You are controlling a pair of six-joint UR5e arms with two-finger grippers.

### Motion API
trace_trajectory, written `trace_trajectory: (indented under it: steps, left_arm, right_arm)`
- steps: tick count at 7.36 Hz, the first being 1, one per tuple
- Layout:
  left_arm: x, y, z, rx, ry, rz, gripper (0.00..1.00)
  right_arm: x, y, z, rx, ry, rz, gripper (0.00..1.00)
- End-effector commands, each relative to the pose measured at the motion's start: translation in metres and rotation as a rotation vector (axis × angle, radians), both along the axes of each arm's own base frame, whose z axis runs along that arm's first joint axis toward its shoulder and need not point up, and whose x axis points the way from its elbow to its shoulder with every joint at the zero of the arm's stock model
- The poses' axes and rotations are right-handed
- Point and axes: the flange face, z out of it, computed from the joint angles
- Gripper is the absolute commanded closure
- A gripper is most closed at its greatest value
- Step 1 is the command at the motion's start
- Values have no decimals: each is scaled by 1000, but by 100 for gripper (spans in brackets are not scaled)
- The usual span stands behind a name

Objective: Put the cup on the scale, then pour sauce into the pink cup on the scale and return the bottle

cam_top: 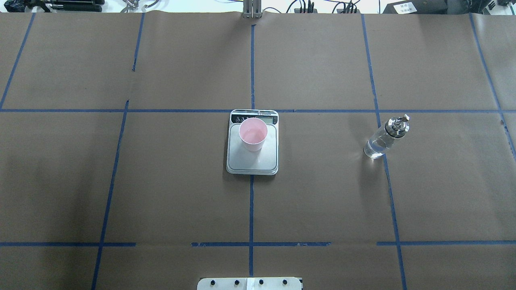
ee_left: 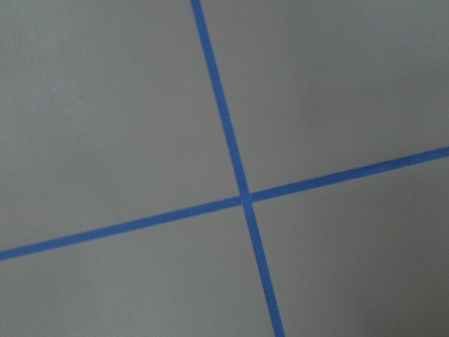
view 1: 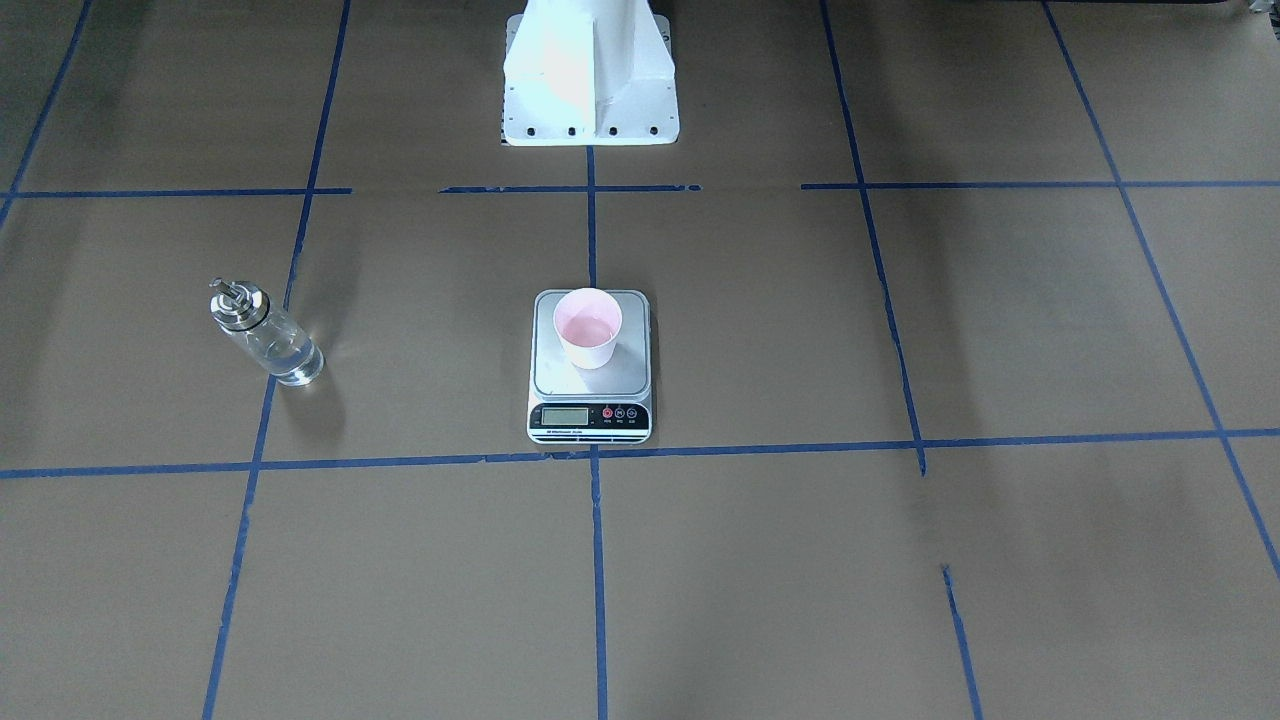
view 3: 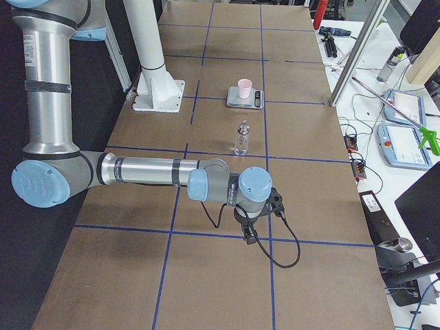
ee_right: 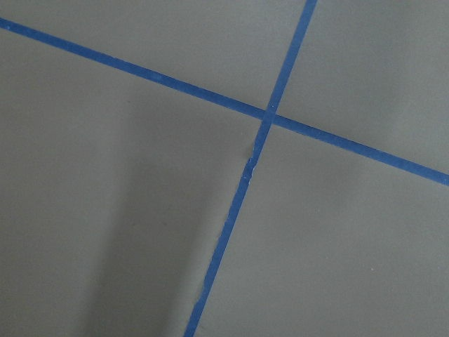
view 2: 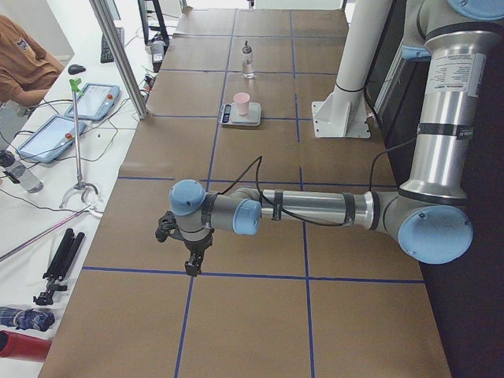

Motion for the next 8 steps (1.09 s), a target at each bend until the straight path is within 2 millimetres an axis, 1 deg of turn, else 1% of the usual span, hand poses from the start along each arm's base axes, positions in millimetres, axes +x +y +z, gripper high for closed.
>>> trace_trajectory:
  steps: [1,2,3,4,5,6,7,8]
  left_arm:
    - [2,7,3,-19,35,3,0]
    - [2,17,10,-31,38,2,0]
    - [2,16,11,-21,40,5,0]
    - [2,19,15,-27,39,5,0]
    - [2,18,14,-26,38,3,0]
    - [2,20,18,-34,35,2,0]
    - [-3,15,12,-25,36,-10,0]
    - [-22,16,11,-21,34,-41,0]
  right_arm:
    - [-3,-4,-15,-45,-3,66,0]
    - [-3,-4,-13,-48,-1,67,0]
    - [-3,-4,-14,-46,-1,67,0]
    - [-3,-4,-14,-45,-1,65,0]
    - [-3,-3,-12,-50,1,66,0]
    - [-3,-3,-11,-51,-2,65,0]
    - [-4,-3,-14,-47,-4,65,0]
    - [-4,-4,-15,-44,-4,65,0]
